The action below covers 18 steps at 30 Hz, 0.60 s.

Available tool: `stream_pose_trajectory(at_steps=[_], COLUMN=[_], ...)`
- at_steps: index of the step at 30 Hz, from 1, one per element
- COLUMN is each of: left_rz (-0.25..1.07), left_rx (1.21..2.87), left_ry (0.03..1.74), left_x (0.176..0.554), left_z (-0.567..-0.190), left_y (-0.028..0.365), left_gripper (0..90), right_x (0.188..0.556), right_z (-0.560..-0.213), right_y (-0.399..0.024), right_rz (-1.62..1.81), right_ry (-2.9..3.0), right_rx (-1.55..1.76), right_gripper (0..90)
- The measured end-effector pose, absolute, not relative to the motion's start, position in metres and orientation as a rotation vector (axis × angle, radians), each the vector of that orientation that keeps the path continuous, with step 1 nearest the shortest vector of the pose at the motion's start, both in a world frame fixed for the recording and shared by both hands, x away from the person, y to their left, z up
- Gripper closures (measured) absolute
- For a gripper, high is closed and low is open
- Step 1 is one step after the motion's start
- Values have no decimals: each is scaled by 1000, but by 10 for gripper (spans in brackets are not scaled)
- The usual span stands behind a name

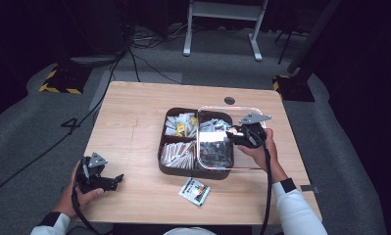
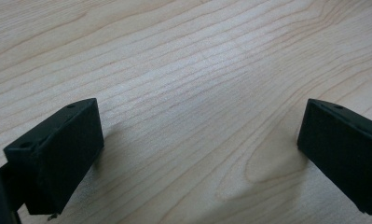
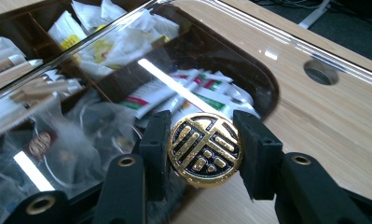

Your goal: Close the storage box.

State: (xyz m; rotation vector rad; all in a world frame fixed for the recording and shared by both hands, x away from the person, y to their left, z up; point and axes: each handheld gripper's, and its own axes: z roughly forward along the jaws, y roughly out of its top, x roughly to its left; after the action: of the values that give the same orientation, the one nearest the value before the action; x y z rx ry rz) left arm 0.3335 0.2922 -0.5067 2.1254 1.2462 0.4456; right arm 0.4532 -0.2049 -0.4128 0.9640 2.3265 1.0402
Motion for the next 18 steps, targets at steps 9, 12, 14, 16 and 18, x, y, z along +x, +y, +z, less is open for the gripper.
stream_pose_trajectory(at_steps=[9, 12, 14, 16, 18], left_rz=[447, 447, 447, 447, 447], left_rx=[2127, 2127, 2127, 2127, 2127], left_ry=[1247, 1246, 1246, 1247, 1247], left_x=[333, 333, 333, 333, 333], left_z=[-507, -507, -507, -507, -507], left_y=[292, 292, 292, 292, 292], left_gripper=[5, 5, 5, 5, 5], right_x=[458, 460, 461, 462, 463], right_z=[-417, -419, -420, -422, -424], right_y=[-170, -162, -157, -151, -146], right_rz=[1031, 1019, 1020, 1017, 1012], right_ry=[2367, 2374, 2381, 2392, 2402], right_rx=[929, 924, 924, 921, 913], right_gripper=[595, 595, 595, 594, 594])
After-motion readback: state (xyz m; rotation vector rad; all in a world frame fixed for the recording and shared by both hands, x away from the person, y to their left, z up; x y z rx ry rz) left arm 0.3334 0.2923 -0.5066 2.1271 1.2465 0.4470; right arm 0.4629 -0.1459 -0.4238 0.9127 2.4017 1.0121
